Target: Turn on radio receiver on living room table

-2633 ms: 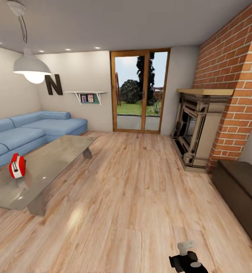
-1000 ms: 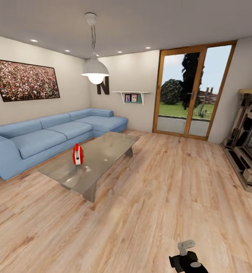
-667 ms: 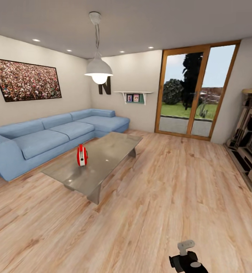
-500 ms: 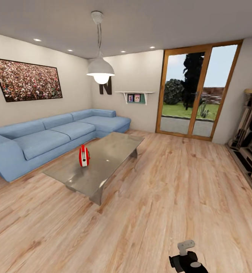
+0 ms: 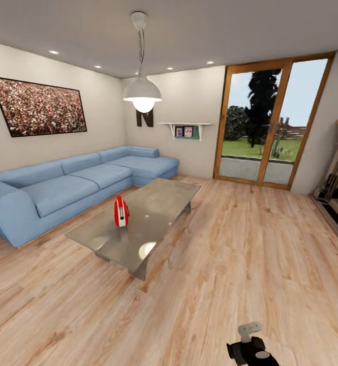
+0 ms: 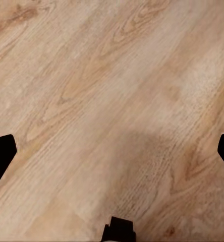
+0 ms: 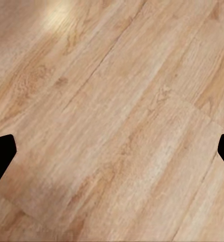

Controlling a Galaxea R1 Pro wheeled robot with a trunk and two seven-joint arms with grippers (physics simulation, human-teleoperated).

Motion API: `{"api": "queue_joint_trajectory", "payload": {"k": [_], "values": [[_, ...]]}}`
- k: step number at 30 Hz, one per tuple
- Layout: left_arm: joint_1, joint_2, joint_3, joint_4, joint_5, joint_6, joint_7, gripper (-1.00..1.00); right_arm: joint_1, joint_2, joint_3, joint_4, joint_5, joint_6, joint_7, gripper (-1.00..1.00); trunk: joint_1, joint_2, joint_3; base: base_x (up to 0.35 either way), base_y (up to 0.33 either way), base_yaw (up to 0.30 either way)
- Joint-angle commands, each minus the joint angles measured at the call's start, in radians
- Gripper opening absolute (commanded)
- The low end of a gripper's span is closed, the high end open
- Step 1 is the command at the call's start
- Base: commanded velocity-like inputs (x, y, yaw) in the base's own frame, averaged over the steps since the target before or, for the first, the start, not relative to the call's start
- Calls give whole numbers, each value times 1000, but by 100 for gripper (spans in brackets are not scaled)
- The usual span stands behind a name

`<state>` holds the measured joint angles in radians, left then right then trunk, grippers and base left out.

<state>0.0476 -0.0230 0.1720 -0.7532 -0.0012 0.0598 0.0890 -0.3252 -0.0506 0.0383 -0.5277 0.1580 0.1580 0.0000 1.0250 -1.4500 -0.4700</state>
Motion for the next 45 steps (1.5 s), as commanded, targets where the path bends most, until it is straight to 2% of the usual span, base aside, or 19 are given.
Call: {"api": "queue_joint_trajectory", "payload": {"k": [1,4,8,20,36,45], "values": [[0,0,11,0,0,0,0,100,0,0,0,0,0,0,0,100,0,0,0,180,277,0],[0,0,39,0,2,0,-1,100,0,0,0,0,0,0,0,100,0,0,0,204,262,0],[0,0,50,0,2,0,-2,100,0,0,0,0,0,0,0,100,0,0,0,244,235,0],[0,0,52,0,3,2,-11,100,0,0,1,1,0,0,0,100,0,0,0,255,227,-16],[0,0,52,0,3,2,-12,100,0,0,2,1,0,0,0,100,0,0,0,248,235,-240],[0,0,52,0,3,3,-12,100,0,0,2,3,-2,-42,-3,100,0,0,0,214,266,-25]]}}
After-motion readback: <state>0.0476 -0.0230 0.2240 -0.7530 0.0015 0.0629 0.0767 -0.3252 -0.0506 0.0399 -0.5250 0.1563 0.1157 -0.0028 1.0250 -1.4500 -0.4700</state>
